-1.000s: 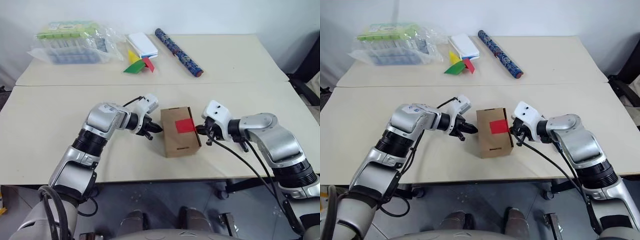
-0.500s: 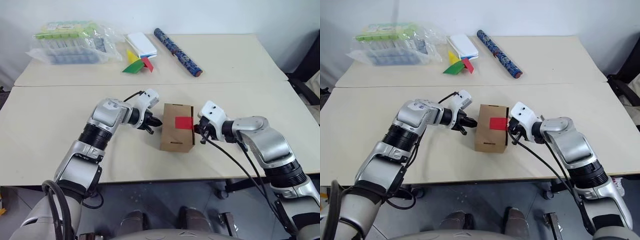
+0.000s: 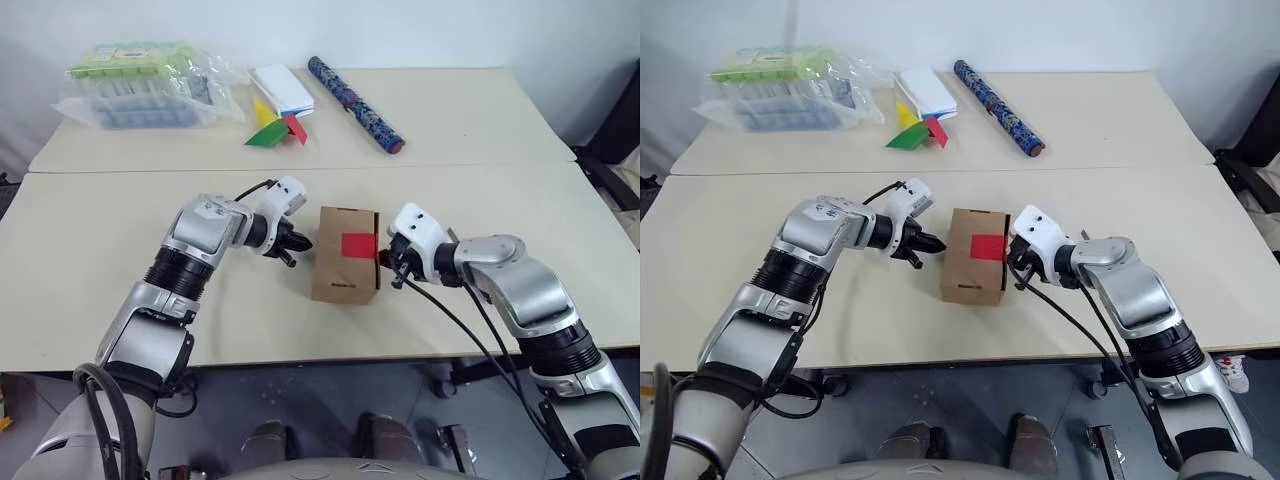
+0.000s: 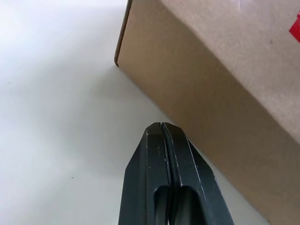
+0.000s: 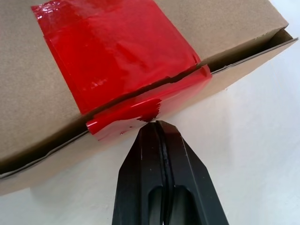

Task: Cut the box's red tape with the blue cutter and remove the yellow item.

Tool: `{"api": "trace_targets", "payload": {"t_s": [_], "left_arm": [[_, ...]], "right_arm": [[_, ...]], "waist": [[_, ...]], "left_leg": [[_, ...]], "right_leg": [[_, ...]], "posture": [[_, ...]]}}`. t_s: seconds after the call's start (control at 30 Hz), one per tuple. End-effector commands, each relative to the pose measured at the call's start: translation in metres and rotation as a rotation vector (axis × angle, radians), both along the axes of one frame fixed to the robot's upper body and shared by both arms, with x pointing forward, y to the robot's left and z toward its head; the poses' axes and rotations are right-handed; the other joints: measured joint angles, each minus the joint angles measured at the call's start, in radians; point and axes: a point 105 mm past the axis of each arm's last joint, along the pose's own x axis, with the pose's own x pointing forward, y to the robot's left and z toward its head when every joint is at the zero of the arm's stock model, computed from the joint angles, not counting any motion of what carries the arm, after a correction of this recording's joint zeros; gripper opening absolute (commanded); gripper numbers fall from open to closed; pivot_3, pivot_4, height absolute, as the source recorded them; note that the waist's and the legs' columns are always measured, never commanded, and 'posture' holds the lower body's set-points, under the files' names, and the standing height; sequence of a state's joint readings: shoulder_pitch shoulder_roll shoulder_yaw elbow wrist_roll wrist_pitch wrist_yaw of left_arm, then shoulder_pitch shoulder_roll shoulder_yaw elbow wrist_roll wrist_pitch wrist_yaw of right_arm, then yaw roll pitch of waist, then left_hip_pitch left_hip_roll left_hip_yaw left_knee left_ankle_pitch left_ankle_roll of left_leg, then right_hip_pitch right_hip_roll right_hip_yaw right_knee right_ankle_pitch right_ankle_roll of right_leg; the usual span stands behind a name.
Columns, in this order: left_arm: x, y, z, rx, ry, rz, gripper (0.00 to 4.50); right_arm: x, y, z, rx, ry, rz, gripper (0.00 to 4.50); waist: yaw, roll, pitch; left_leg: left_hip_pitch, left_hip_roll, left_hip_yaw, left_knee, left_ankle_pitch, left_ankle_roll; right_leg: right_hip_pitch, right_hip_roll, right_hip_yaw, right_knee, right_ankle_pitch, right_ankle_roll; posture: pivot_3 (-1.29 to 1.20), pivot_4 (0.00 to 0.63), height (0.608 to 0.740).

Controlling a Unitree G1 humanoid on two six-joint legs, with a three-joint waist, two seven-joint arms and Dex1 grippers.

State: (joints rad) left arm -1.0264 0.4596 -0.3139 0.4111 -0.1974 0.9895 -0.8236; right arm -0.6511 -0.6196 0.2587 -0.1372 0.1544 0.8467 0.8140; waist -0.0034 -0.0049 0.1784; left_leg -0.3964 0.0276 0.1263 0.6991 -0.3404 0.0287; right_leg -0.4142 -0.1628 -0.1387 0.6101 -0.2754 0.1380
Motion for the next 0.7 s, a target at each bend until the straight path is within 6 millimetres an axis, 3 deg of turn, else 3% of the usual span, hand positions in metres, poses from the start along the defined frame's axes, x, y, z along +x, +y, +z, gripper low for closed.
{"api": "trace_targets", "payload": {"t_s": [0.03, 0.17, 0.23, 0.33, 0.47, 0.6, 0.63, 0.7], "left_arm": [[0.004, 0.014, 0.018, 0.008, -0.076, 0.004, 0.00], [0.007, 0.025, 0.042, -0.019, -0.144, -0.011, 0.00], [0.005, 0.021, 0.059, -0.061, -0.189, -0.065, 0.00], [-0.001, 0.011, 0.076, -0.118, -0.233, -0.162, 0.00], [-0.014, -0.016, 0.088, -0.163, -0.227, -0.314, 0.00], [-0.020, -0.037, 0.074, -0.122, -0.202, -0.427, 0.00], [-0.021, -0.040, 0.072, -0.117, -0.197, -0.443, 0.00], [-0.023, -0.044, 0.066, -0.095, -0.186, -0.473, 0.00]], "right_arm": [[0.005, -0.012, 0.027, -0.041, -0.125, -0.019, 0.02], [0.013, -0.037, 0.047, -0.079, -0.220, -0.101, 0.18], [0.013, -0.048, 0.058, -0.077, -0.236, -0.144, 0.58], [0.008, -0.052, 0.071, -0.035, -0.225, -0.167, 1.64], [-0.004, -0.034, 0.091, 0.166, -0.134, -0.214, 2.88], [-0.018, -0.012, 0.095, 0.253, -0.042, -0.220, 4.23], [-0.019, -0.009, 0.095, 0.271, -0.024, -0.233, 4.48], [-0.021, -0.003, 0.094, 0.303, 0.022, -0.262, 4.48]], "waist": [[0.000, 0.000, 0.000], [0.002, 0.000, 0.000], [0.003, 0.000, 0.000], [0.004, 0.000, 0.000], [0.002, 0.000, 0.000], [0.002, 0.000, 0.000], [0.002, 0.000, 0.000], [0.001, 0.000, 0.000]], "left_leg": [[0.000, 0.000, 0.000, 0.000, 0.000, 0.000], [0.000, 0.000, 0.000, 0.000, 0.000, 0.000], [0.000, 0.000, 0.000, 0.000, 0.000, 0.000], [-0.001, 0.000, 0.000, 0.000, 0.000, 0.000], [-0.001, 0.000, 0.000, 0.000, 0.000, 0.000], [0.000, 0.000, -0.001, 0.000, 0.000, 0.000], [0.000, 0.000, -0.001, 0.000, 0.000, 0.000], [-0.001, 0.000, 0.000, 0.000, 0.000, 0.000]], "right_leg": [[0.000, 0.000, 0.000, 0.000, 0.000, 0.000], [0.000, 0.000, 0.000, 0.000, 0.000, 0.000], [0.000, 0.000, 0.000, -0.001, 0.000, 0.000], [0.000, 0.000, 0.000, -0.001, 0.000, 0.000], [0.000, 0.000, -0.001, 0.000, 0.000, 0.000], [0.000, 0.000, -0.001, 0.002, 0.000, 0.000], [-0.001, 0.000, -0.001, 0.002, 0.000, 0.000], [-0.001, 0.000, -0.001, 0.002, 0.000, 0.000]], "posture": [[0.00, 0.150, 0.740], [0.00, 0.150, 0.740], [0.00, 0.150, 0.740], [0.00, 0.150, 0.740], [0.00, 0.150, 0.740], [0.00, 0.150, 0.740], [0.00, 0.150, 0.740], [0.00, 0.150, 0.740]]}}
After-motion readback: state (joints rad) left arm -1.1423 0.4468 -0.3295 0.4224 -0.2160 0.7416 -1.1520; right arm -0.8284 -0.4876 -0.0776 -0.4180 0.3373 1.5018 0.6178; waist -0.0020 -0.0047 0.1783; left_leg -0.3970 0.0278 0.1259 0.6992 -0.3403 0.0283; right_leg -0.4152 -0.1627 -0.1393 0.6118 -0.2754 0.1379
